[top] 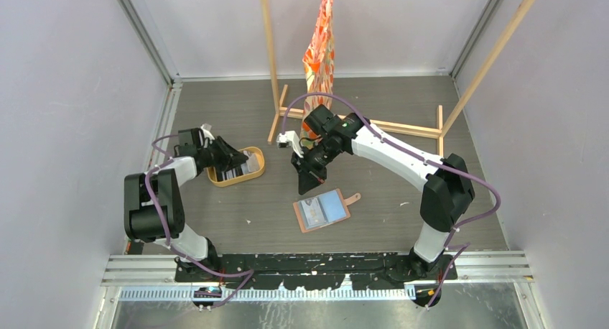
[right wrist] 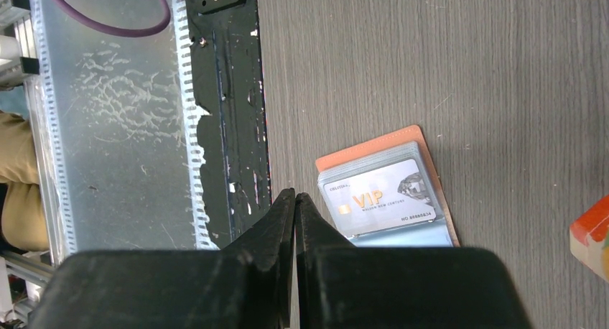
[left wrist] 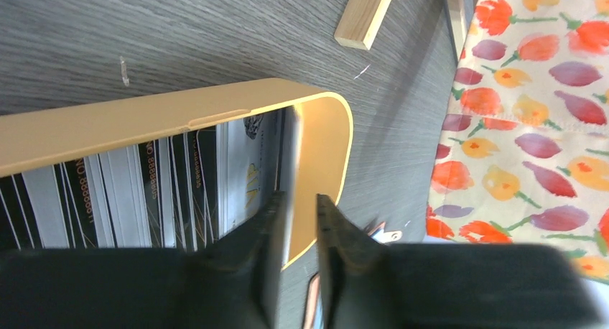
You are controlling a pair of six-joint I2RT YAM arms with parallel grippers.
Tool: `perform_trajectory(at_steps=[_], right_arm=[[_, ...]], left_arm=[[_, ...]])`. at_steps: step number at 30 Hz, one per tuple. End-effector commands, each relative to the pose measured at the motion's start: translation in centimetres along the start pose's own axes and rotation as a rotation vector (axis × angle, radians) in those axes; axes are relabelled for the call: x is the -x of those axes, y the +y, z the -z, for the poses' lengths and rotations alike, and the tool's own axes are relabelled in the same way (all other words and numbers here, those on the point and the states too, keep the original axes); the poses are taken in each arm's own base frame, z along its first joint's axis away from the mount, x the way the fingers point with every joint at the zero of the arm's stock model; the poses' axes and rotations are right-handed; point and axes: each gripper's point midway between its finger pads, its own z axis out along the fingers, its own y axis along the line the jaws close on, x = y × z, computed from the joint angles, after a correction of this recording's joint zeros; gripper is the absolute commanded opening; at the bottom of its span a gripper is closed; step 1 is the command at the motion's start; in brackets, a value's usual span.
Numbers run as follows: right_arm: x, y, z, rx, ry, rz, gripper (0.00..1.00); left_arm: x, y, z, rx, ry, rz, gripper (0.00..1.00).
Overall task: Put the credit cards into the card holder
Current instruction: Pick up the credit card from the storage box.
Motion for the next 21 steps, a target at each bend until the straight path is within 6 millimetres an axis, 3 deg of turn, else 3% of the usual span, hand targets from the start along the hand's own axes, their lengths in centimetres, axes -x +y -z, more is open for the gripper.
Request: perform_trajectory(at_steps=[1, 3, 8, 21], right_arm=[[1.2, 1.2, 1.0, -0.001, -0.047, 0.049, 0.07], [1.2, 1.1, 1.0, -0.002, -0.049, 0.051, 0.07], [1.2, 1.2, 1.2, -0.003, -0.053, 0.059, 0.07], [1.2, 1.2, 1.4, -0.002, -0.065, 0.06, 0.07]], left_arm=[[0.2, -0.1, -0.1, -0.03, 0.007, -0.01, 0.29], [0.2, 0.0, -0.4, -0.035, 0.018, -0.002, 0.33], [0.0, 0.1, -1.2, -0.045, 0.046, 0.012, 0.33], [0.3, -1.8, -2.5, -0.142, 0.07, 0.006, 0.36]])
